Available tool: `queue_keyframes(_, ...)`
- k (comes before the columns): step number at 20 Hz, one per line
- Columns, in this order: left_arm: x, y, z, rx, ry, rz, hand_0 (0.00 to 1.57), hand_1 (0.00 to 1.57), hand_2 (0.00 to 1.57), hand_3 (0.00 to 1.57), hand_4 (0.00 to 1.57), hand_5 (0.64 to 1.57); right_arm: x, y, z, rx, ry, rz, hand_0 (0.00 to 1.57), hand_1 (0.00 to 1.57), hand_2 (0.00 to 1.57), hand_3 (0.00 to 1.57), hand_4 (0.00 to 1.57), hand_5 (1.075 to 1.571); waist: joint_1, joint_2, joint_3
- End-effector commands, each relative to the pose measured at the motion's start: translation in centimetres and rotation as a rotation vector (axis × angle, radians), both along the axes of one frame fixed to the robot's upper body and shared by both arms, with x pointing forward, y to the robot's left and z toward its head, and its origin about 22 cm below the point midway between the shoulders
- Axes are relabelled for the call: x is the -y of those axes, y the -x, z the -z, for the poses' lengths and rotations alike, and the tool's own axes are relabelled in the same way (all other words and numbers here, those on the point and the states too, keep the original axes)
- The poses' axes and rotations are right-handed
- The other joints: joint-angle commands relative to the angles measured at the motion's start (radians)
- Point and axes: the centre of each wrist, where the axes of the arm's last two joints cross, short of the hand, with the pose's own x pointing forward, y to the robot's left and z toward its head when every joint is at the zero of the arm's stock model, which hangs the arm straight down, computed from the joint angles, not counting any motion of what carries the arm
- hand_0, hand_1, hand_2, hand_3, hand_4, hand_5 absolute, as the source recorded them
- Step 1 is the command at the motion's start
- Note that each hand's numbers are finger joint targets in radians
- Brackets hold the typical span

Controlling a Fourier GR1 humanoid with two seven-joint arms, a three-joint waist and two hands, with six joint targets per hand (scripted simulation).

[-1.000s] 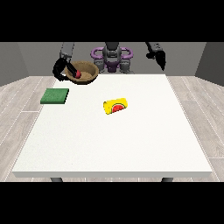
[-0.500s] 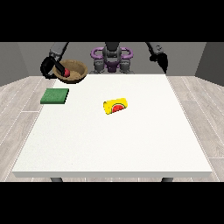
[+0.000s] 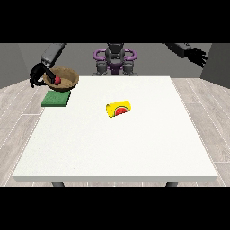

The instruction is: Pick the cup and pour the ball into the bowl, then pick the bowl and place it on the pad

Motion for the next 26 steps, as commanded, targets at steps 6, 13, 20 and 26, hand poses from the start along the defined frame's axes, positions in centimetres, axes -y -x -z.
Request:
queue_keyframes(6, -7.3, 2.5, -1.8, 0.068, 0.042, -0.036, 0.00, 0.00, 0.00, 0.00, 1.21, 1.563, 1.1, -0.3, -1.4, 0.087, 0.006, 0.018, 1.57, 1.57, 1.57, 0.00, 0.76, 1.567, 0.004, 0.058, 0.0001)
queue_keyframes(13, -7.3, 1.6, -5.5, 0.173, -0.005, -0.031, 0.00, 0.00, 0.00, 0.00, 1.18, 1.552, 3.9, 0.2, -2.1, 0.110, -0.007, 0.173, 1.09, 1.09, 1.23, 1.16, 0.00, 1.523, 0.022, 0.149, 0.0007)
queue_keyframes(20, -7.4, 1.7, -4.2, 0.105, 0.001, -0.026, 0.00, 0.00, 0.00, 0.00, 1.18, 1.550, 2.4, -1.3, -2.6, 0.080, -0.063, 0.095, 0.00, 0.00, 0.18, 0.12, 0.00, 1.392, 0.015, 0.089, 0.0005)
queue_keyframes(26, 2.0, -1.5, -2.4, -0.054, 0.017, 0.120, 0.00, 0.00, 0.00, 0.00, 0.90, 1.559, 4.8, -0.7, -4.7, -0.054, -0.048, 0.103, 0.00, 0.00, 0.00, 0.00, 0.00, 1.356, 0.037, -0.119, 0.0018)
